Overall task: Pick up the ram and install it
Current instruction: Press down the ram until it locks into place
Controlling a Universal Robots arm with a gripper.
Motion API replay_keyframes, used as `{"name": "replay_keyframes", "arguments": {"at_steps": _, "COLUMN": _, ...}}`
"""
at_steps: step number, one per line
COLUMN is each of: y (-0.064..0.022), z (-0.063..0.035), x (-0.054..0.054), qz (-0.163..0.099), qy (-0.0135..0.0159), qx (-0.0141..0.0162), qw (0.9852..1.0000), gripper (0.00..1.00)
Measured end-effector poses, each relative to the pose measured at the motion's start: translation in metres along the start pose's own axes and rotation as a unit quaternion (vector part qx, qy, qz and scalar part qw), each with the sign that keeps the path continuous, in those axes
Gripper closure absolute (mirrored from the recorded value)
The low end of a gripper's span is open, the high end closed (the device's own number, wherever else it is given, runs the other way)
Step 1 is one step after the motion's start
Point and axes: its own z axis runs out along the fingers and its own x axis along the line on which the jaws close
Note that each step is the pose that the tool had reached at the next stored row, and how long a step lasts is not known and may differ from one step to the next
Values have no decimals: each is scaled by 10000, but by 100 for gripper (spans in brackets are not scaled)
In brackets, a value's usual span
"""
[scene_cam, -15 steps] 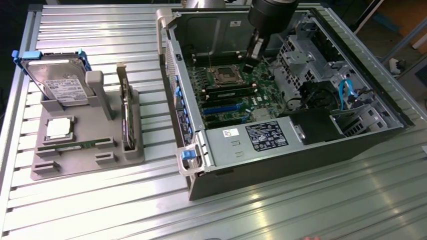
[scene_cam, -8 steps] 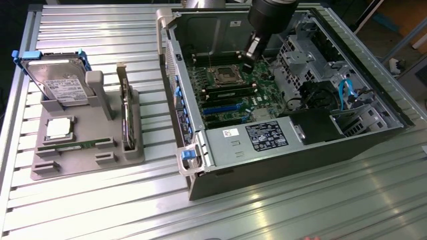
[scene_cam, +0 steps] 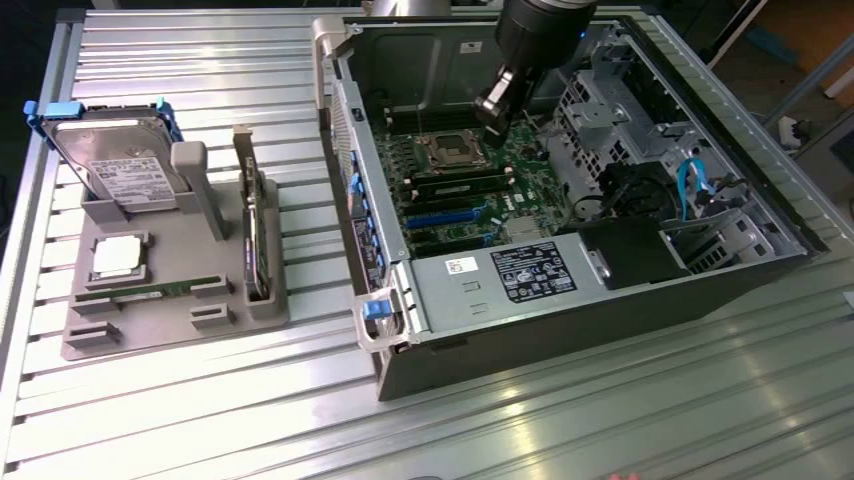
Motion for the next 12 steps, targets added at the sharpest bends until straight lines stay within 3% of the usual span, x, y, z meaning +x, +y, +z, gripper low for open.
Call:
{"name": "replay_keyframes", "arguments": {"at_steps": 5, "y": 0, "z": 6, "x": 0, "qz": 493, "qy": 7, "qx": -7, "qw": 9988, "gripper": 89}}
{"name": "replay_keyframes", "arguments": {"at_steps": 10, "y": 0, "z": 13, "x": 0, "qz": 1019, "qy": 14, "qx": -14, "qw": 9948, "gripper": 89}}
{"name": "replay_keyframes", "arguments": {"at_steps": 12, "y": 0, "z": 16, "x": 0, "qz": 1261, "qy": 18, "qx": -17, "qw": 9920, "gripper": 89}}
